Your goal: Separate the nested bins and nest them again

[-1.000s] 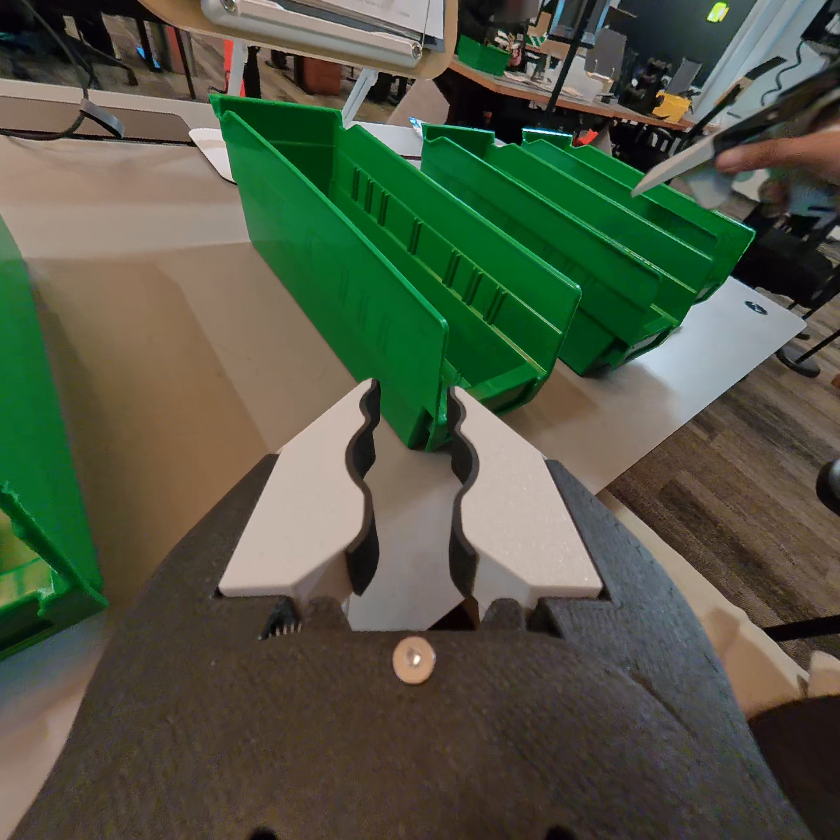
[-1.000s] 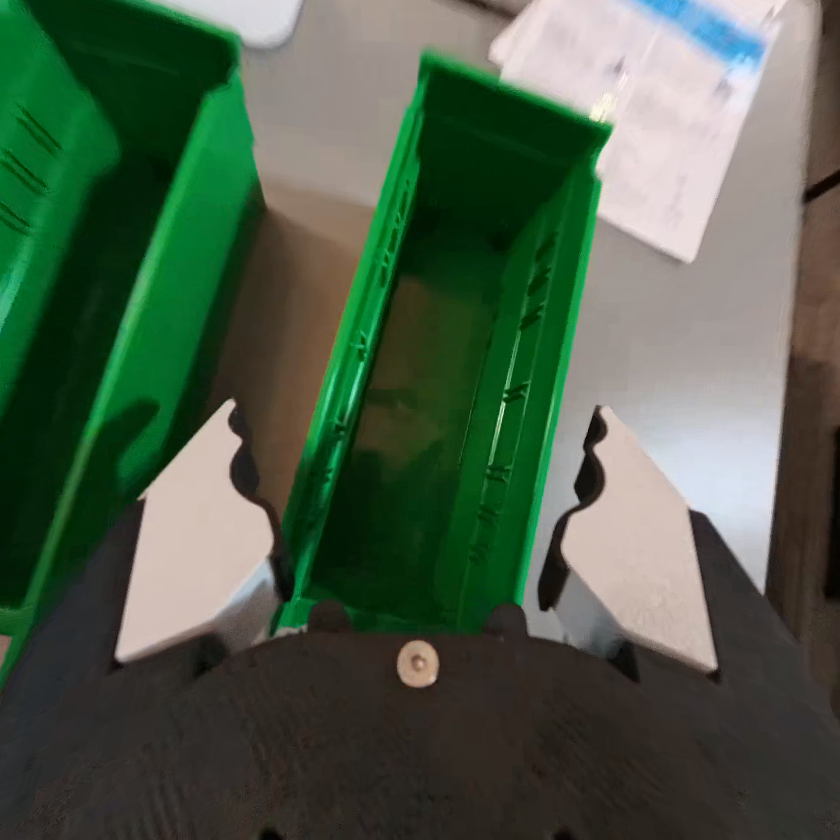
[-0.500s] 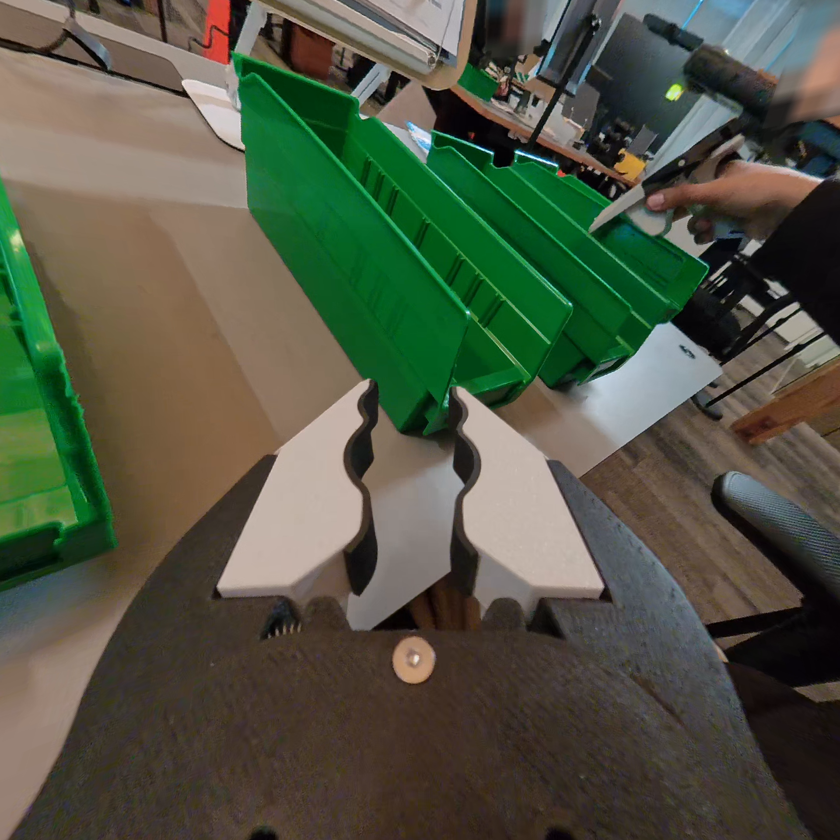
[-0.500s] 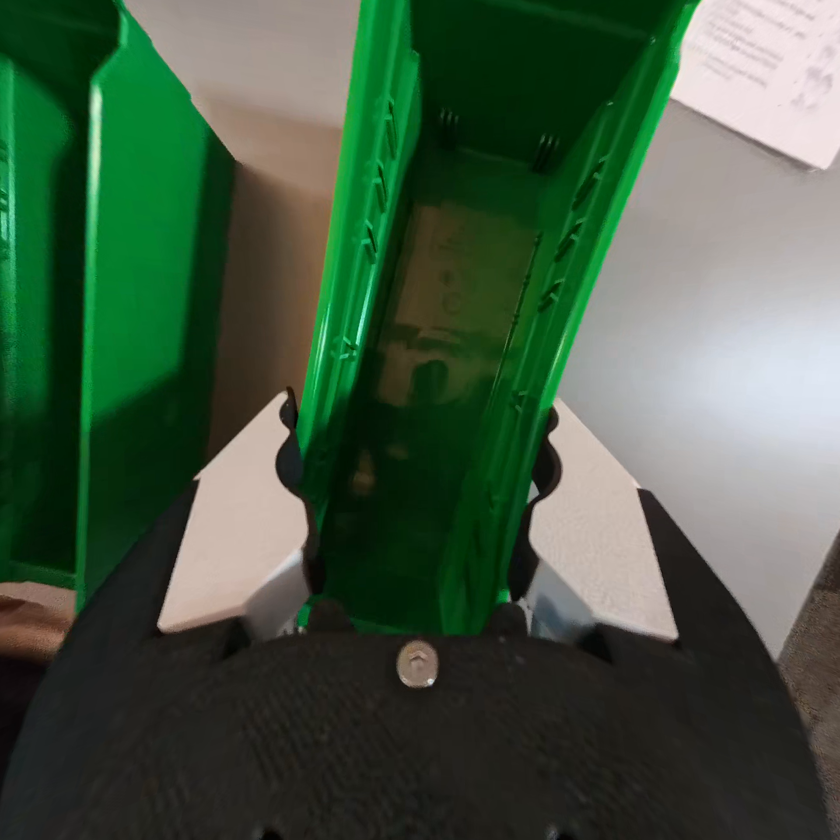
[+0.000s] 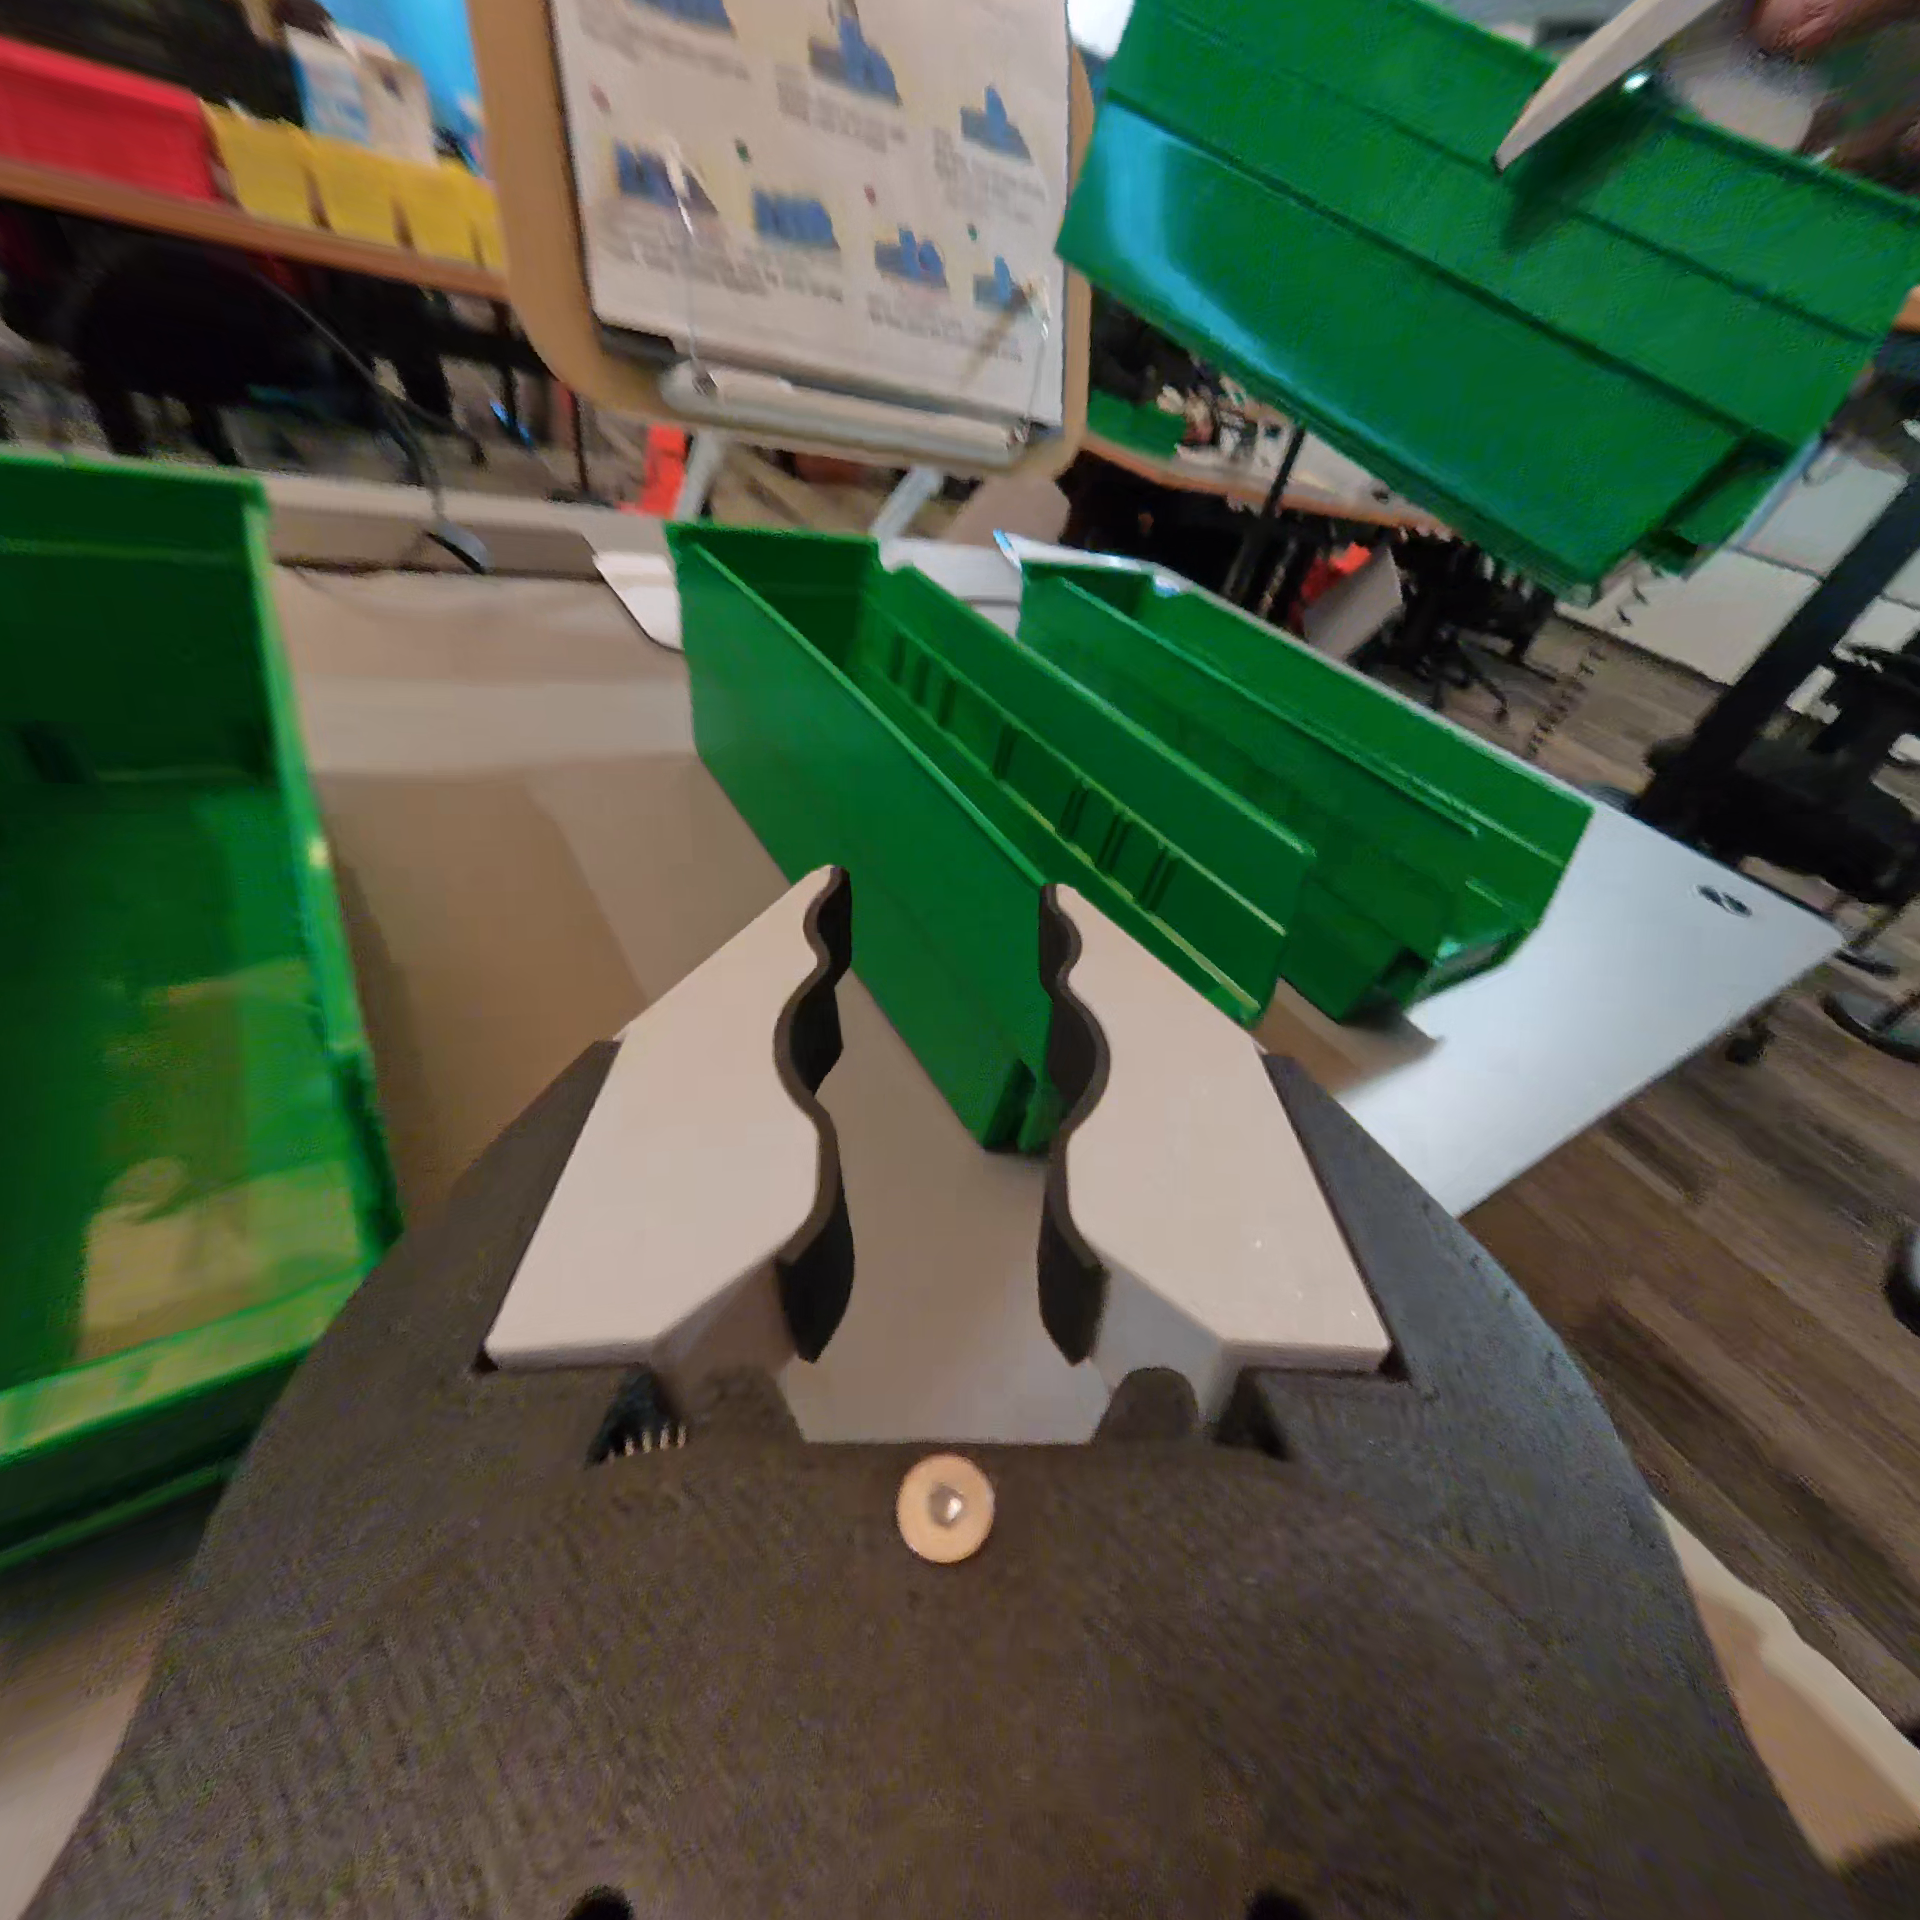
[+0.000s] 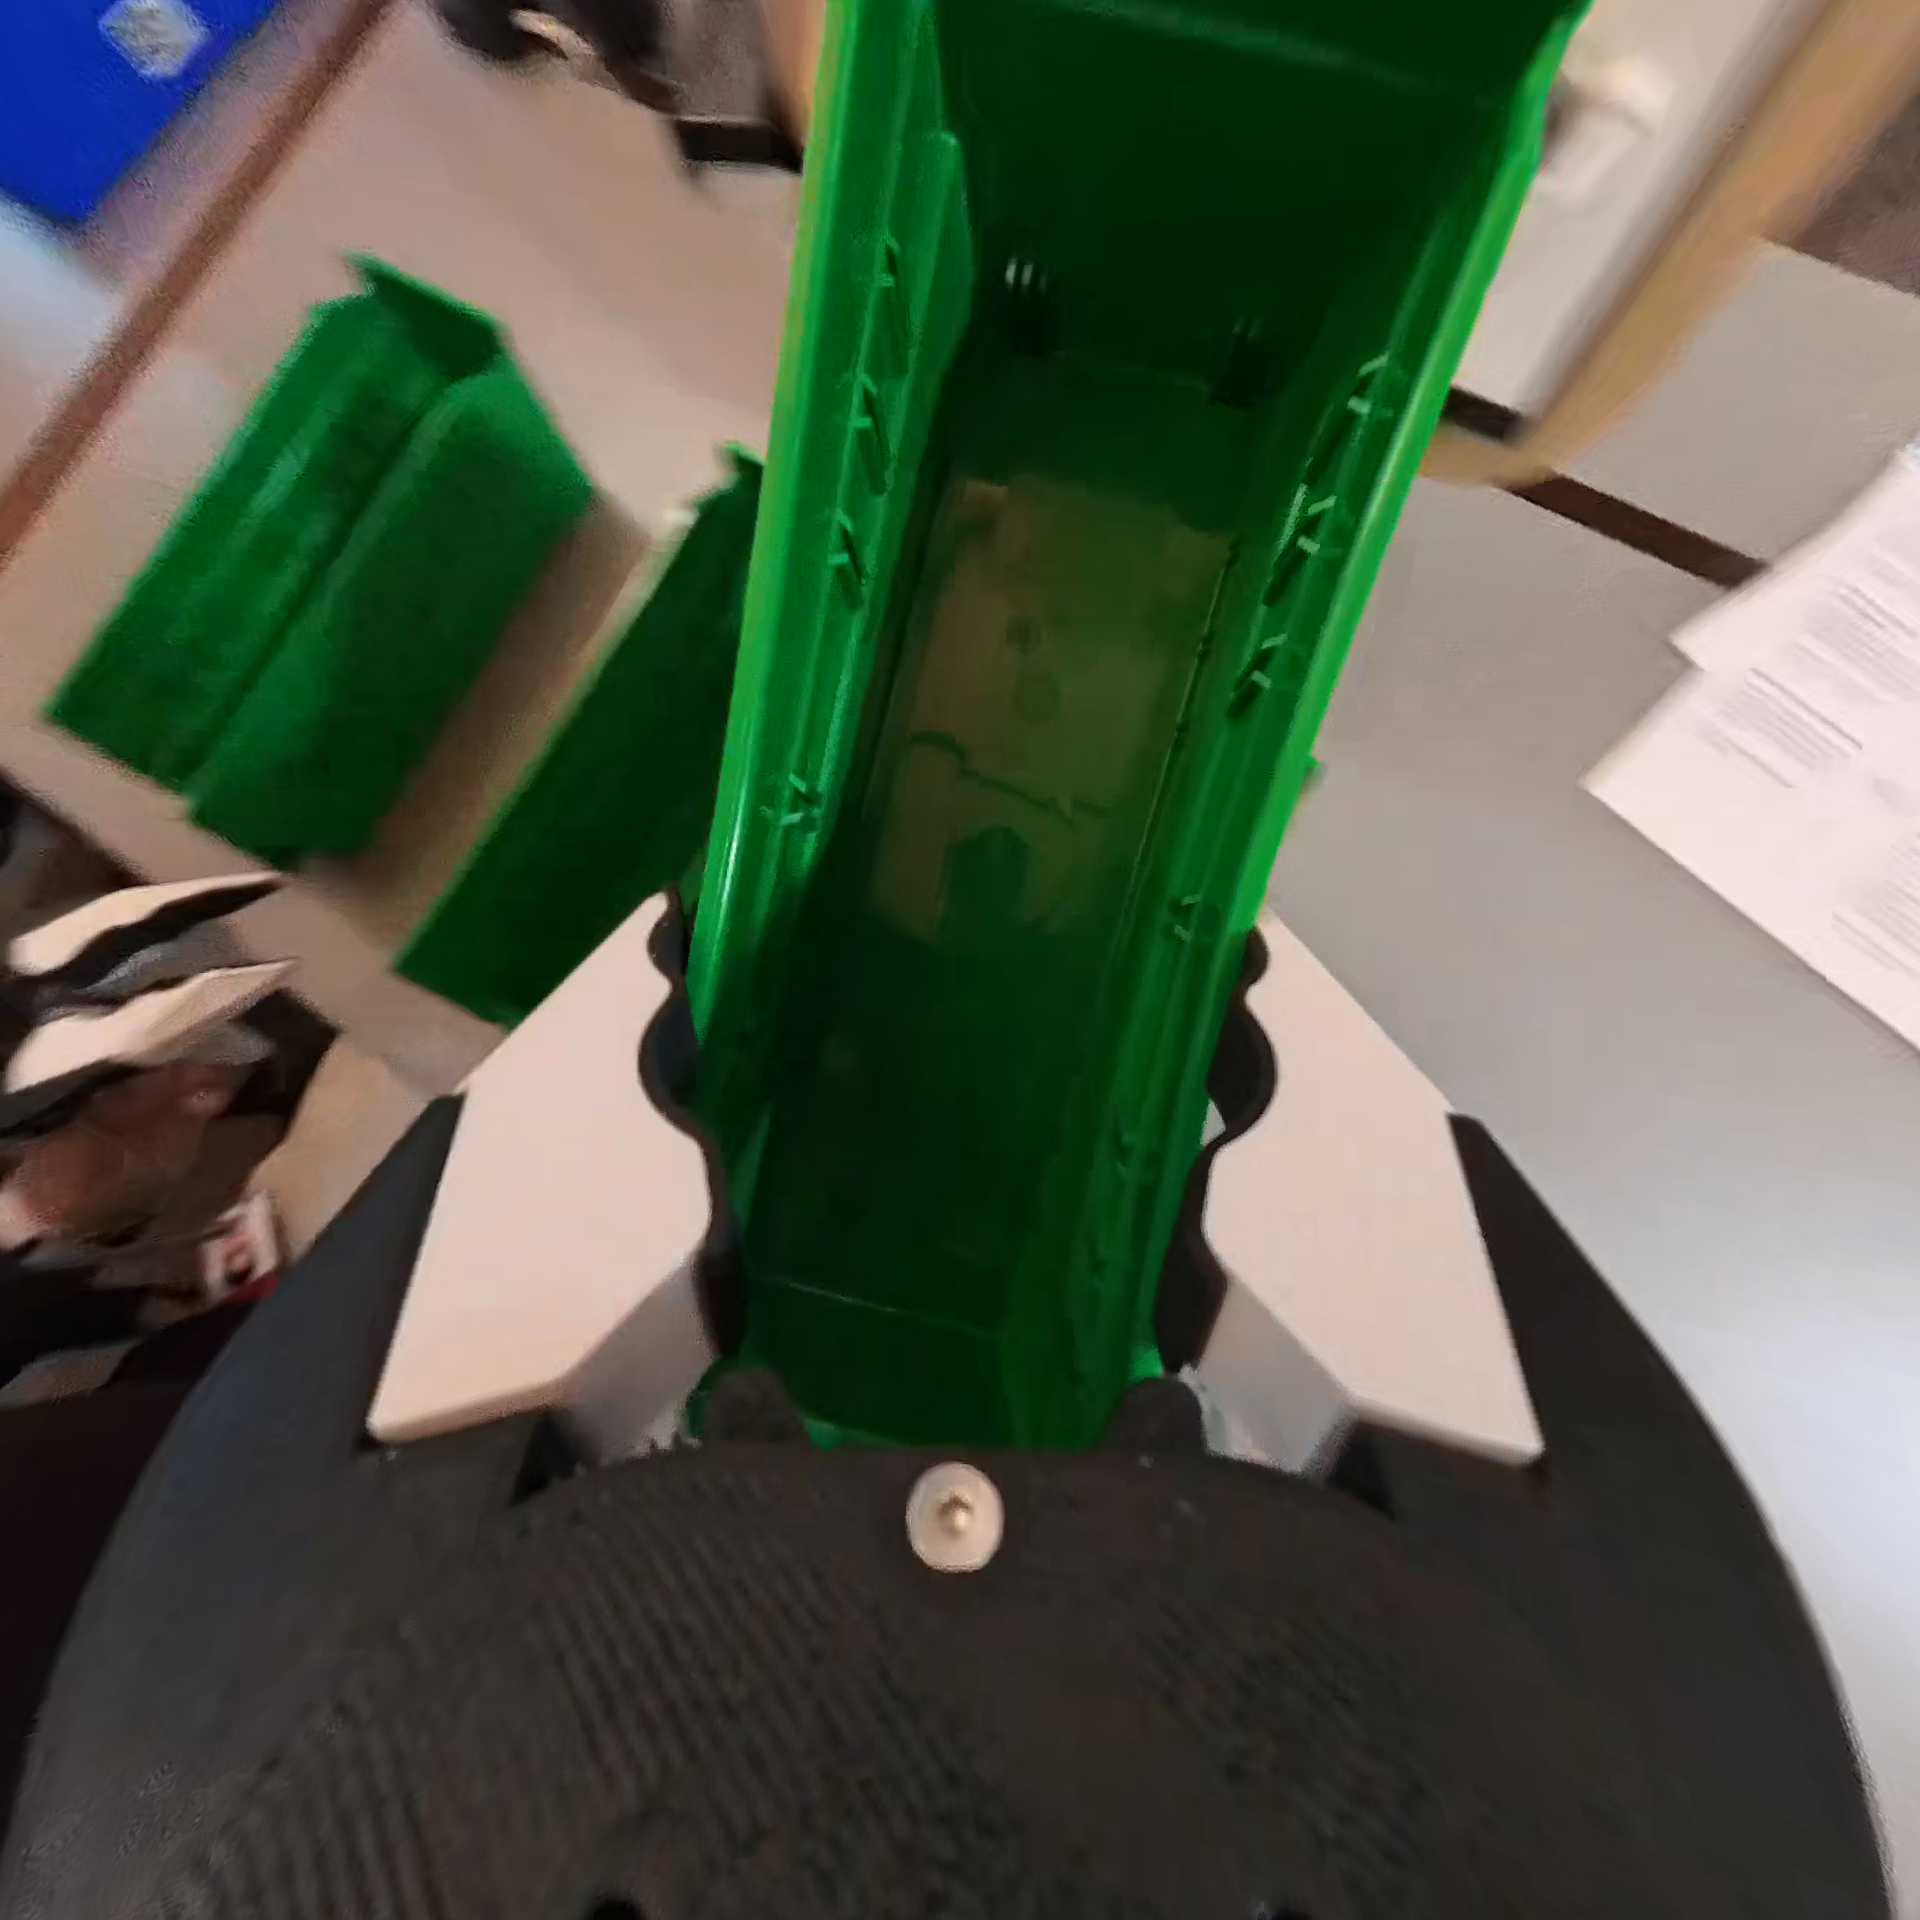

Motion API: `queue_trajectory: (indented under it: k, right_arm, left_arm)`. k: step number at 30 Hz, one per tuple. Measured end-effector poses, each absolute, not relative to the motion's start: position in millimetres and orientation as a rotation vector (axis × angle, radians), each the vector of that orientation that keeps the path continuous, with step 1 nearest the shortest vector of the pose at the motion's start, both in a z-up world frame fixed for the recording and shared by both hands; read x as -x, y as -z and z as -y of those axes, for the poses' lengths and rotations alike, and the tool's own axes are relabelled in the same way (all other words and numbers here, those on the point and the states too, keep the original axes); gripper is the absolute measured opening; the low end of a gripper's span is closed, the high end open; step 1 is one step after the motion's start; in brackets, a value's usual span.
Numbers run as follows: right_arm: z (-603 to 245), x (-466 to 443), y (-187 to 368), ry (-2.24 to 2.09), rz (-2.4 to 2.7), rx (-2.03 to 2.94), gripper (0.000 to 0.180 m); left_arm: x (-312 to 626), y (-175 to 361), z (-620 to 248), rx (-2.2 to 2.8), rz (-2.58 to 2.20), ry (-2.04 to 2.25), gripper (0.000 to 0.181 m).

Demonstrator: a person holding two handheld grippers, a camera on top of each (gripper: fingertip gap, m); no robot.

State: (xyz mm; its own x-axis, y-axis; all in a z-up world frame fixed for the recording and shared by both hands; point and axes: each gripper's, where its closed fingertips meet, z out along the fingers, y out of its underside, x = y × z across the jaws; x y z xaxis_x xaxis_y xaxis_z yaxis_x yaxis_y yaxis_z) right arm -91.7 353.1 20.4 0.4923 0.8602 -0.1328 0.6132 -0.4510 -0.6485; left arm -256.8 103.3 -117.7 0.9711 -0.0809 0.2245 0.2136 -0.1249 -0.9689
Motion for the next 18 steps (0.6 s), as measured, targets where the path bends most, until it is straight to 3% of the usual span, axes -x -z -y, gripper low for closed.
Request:
queue_trajectory:
  k: [8, 18]
  right_arm:
    - [-210, 275, -33, -0.922, 1.489, 2.109, 0.103]
    - [-181, 419, 32, -0.982, 1.328, 2.332, 0.104]
  left_arm:
    - [318, 67, -74, 1.437, 0.206, -0.041, 0.055]
    - [456, 86, -39, 1.518, 0.428, -0.357, 0.068]
